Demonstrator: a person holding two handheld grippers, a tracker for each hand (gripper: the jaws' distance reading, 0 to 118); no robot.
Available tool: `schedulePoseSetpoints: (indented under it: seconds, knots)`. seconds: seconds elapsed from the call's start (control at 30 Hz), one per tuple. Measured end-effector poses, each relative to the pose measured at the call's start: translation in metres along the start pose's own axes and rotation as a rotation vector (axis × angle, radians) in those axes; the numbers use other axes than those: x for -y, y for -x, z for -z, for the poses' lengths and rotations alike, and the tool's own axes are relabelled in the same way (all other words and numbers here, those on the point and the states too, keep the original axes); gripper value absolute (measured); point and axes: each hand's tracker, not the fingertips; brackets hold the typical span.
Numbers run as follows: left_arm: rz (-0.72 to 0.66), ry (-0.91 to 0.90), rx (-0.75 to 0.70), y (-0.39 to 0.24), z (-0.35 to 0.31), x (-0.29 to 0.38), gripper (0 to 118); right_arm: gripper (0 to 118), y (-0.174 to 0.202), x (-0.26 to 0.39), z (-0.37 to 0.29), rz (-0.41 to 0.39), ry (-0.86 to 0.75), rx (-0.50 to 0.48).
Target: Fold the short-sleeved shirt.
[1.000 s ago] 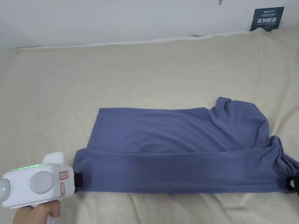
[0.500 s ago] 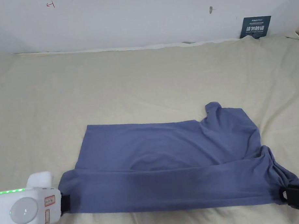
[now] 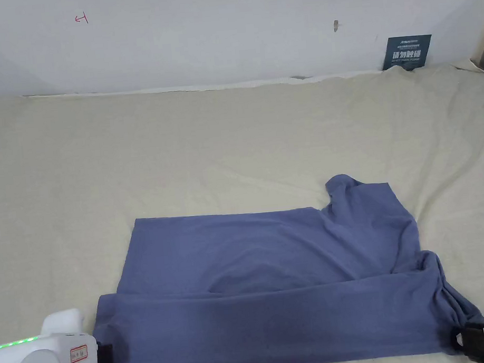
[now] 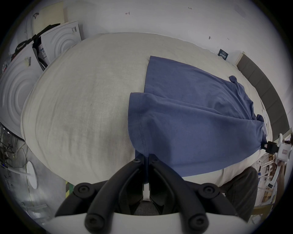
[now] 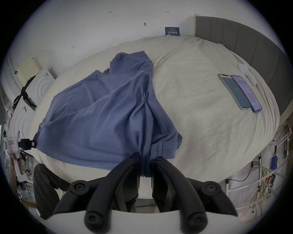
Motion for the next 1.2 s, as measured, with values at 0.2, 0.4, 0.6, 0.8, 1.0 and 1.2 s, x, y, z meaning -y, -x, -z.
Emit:
schedulePoseSetpoints:
  seconds: [0.2, 0.4, 0.6, 0.8, 1.0, 1.2]
  knots:
    - [0.015, -0.044, -0.02, 0.006, -0.01, 0.004, 117, 118, -0.009, 0.002, -0.011, 0.051, -0.002, -0.015]
    - [0.07, -0.13, -0.065, 0.003, -0.04, -0.004, 107, 87, -0.005, -0.001, -0.045, 0.014, -0.062, 0.065]
    - [0.099, -0.256, -0.069, -0.007, -0.064, -0.011, 2, 1, 0.014, -0.005, -0.07, -0.052, -0.201, 0.138]
    - [0.117, -0.22, -0.001, -0.019, -0.05, -0.036, 2, 1, 0.043, -0.028, -0.074, -0.094, -0.233, 0.104]
    - [0.116, -0.194, 0.047, -0.032, -0.015, -0.096, 2, 1, 0.065, -0.067, -0.053, -0.119, -0.244, 0.061]
    - [0.093, -0.112, 0.035, -0.04, 0.057, -0.178, 48, 1, 0.075, -0.107, -0.02, -0.147, -0.225, 0.055]
